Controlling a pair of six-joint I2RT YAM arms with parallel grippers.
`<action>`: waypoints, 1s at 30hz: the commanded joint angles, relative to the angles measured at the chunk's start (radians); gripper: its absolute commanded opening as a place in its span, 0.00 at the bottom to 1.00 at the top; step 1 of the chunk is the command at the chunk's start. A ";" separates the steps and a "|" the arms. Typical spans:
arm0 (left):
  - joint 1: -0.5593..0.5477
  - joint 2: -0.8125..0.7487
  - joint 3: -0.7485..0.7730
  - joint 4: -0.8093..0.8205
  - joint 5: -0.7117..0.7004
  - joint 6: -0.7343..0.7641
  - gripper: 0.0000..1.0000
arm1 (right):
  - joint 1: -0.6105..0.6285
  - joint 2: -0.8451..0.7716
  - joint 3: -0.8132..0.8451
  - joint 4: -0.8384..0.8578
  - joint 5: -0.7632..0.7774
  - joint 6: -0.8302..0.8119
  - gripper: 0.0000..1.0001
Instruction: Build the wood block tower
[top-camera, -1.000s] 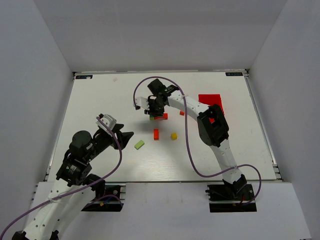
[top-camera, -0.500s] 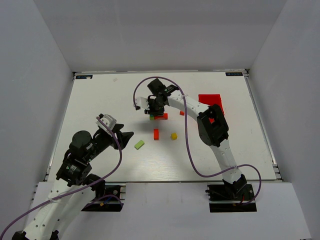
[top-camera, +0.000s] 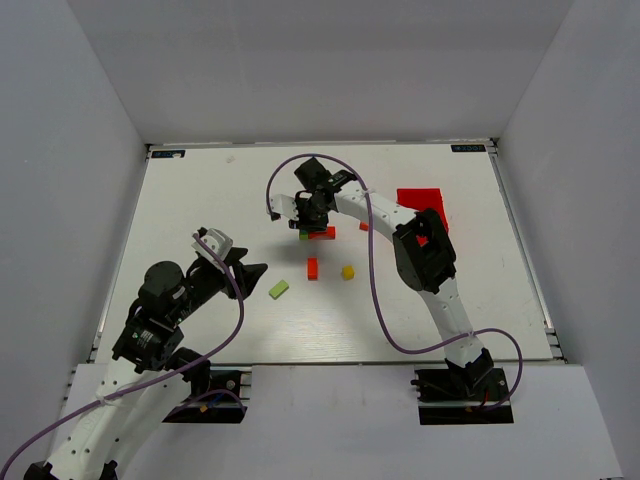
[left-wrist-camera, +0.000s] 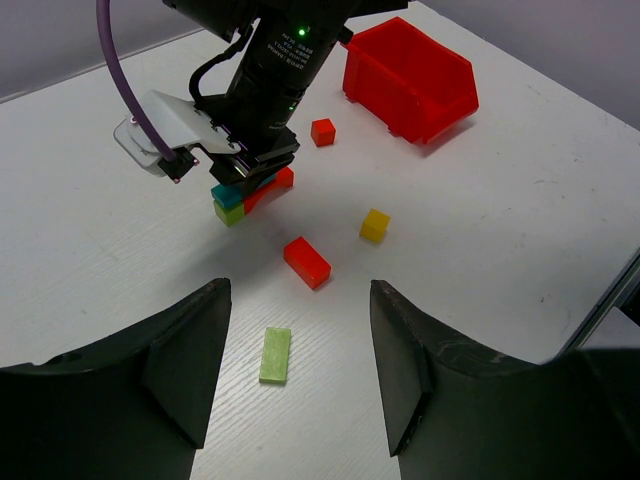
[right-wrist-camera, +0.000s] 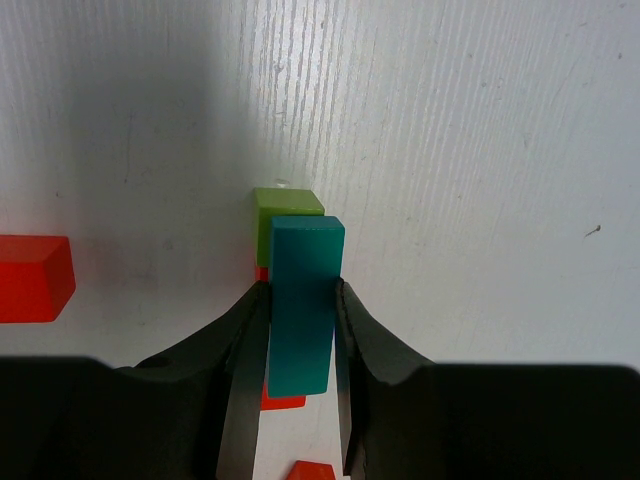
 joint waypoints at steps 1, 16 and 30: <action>0.006 0.001 0.013 -0.005 0.008 0.004 0.68 | 0.002 0.012 0.047 0.001 -0.014 0.001 0.10; 0.006 0.001 0.013 -0.005 0.008 0.004 0.68 | 0.002 0.014 0.047 -0.006 -0.022 0.004 0.13; 0.006 0.001 0.013 -0.005 0.008 0.004 0.68 | 0.003 0.009 0.048 -0.019 -0.038 0.003 0.13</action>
